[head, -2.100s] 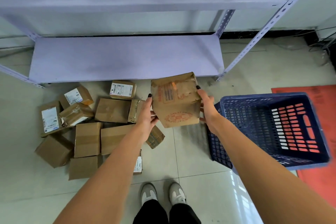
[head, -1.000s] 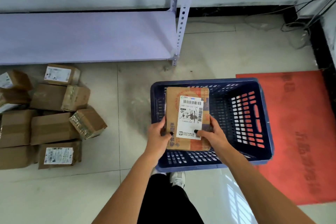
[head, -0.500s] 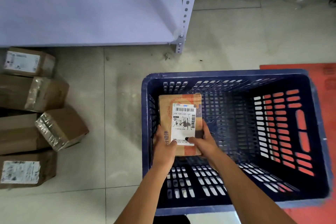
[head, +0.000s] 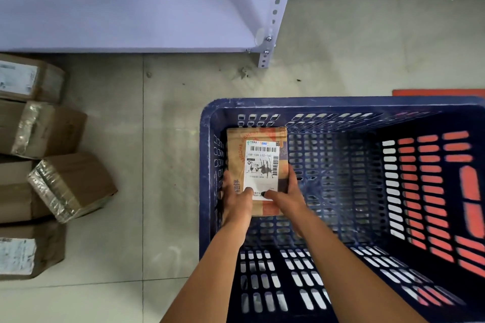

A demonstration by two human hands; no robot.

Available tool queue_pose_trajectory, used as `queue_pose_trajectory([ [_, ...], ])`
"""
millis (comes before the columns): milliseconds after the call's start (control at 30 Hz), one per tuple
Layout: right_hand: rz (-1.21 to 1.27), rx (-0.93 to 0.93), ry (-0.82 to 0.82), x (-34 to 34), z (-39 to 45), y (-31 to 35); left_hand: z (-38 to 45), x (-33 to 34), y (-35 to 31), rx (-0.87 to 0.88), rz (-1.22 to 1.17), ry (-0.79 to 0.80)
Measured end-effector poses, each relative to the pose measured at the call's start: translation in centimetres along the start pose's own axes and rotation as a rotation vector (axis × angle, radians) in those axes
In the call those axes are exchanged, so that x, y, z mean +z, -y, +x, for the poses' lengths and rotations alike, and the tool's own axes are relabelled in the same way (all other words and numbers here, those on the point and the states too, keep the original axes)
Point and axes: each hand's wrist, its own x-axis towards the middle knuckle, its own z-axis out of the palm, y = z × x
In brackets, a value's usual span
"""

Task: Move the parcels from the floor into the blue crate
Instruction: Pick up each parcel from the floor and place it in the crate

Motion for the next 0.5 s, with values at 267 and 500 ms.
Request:
queue_pose_trajectory([
  [267, -0.012, -0.025, -0.003, -0.6, -0.9, 0.0, -0.5, 0.1, -0.7, -0.026, 0.019, -0.063],
  [500, -0.041, -0.099, -0.035, -2.7, -9.4, 3.6, -7.5, -1.6, -4.7, 0.038, 0.083, -0.041],
])
